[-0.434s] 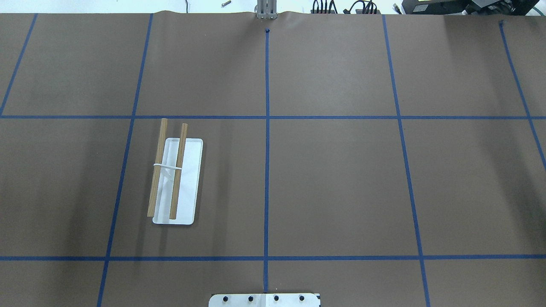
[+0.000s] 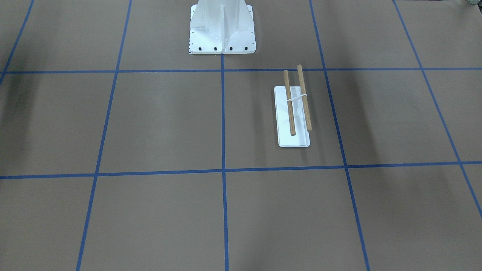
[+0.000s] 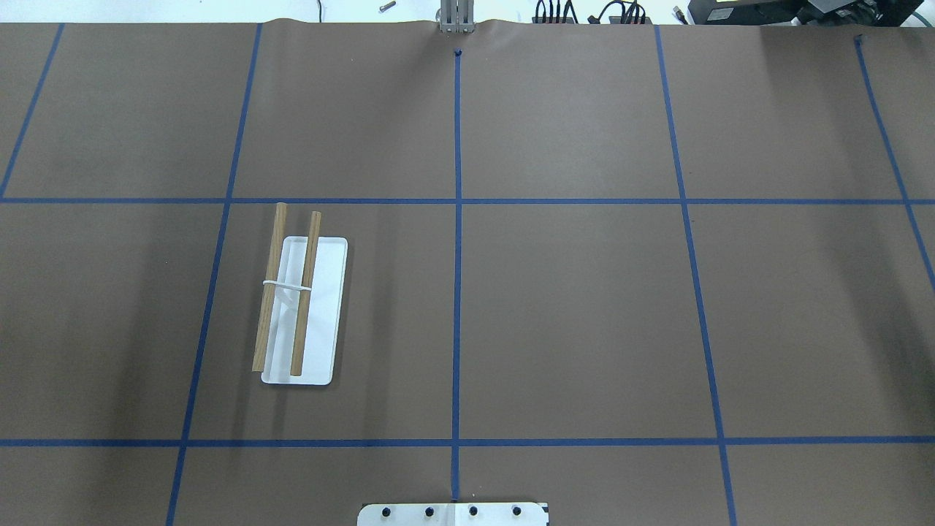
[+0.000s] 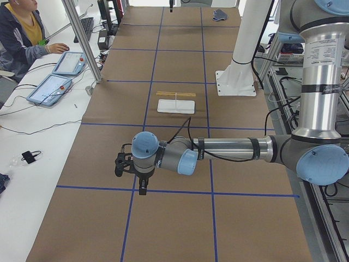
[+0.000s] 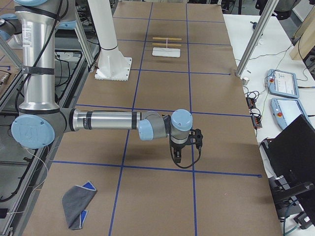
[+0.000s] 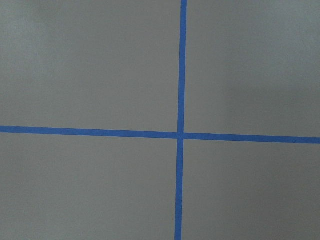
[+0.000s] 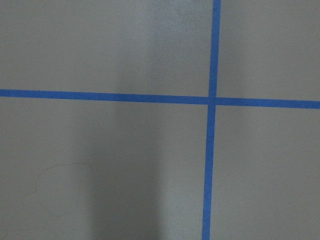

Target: Hang towel on rack

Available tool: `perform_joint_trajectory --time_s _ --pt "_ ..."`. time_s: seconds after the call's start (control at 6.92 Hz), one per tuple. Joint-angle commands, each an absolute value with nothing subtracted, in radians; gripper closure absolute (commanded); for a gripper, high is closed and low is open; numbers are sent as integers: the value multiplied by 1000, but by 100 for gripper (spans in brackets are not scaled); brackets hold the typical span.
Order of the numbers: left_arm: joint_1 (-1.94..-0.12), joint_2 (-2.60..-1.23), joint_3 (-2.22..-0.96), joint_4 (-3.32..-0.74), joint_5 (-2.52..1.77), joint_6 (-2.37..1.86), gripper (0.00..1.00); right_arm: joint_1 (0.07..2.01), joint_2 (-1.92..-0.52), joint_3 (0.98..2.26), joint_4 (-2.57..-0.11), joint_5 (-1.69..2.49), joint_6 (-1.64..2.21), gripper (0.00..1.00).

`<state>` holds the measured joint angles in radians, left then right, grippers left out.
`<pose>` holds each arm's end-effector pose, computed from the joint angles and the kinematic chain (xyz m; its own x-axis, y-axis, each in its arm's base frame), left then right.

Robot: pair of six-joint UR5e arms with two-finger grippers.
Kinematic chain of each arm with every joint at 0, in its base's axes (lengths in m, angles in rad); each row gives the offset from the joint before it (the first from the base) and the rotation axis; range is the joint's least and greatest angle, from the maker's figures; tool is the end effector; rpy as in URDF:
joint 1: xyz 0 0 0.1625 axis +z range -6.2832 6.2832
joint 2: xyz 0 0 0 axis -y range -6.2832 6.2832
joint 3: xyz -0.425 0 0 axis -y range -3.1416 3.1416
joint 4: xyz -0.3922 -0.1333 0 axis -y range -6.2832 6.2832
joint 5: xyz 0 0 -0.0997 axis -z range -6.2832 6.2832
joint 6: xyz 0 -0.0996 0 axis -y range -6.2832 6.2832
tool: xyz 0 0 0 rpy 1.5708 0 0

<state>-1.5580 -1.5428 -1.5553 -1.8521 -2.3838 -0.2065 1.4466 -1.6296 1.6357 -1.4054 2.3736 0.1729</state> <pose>-0.0546 -0.4937 0.6474 0.6731 -0.0232 -0.7392 0.1283 0.9880 0.0858 0.0021 -0.4812 0.6355 0.6851 -0.0366 0.7275 0.0043 0.9989 0.0462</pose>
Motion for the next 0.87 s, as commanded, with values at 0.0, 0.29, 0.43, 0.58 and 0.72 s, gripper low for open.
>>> perform_joint_trajectory --time_s 0.0,0.29,0.43,0.58,0.72 --pt "-1554 -1540 -1534 -1856 -2382 -209 1 1448 -1652 1637 -1393 2368 164 0" --pt "-1552 -1543 -1534 -1856 -2355 -210 1 1448 -1770 1647 -1225 2352 172 0" --pt "-1552 -1548 -1532 -1856 -2353 -210 1 1450 -1858 1657 -1150 2350 178 0" --pt "-1552 -1548 -1534 -1856 -2353 -210 1 1463 -1915 1678 -1122 2346 181 0" --pt "-1552 -1552 -1534 -1858 -2352 -210 1 1479 -1981 1698 -1115 2345 167 0"
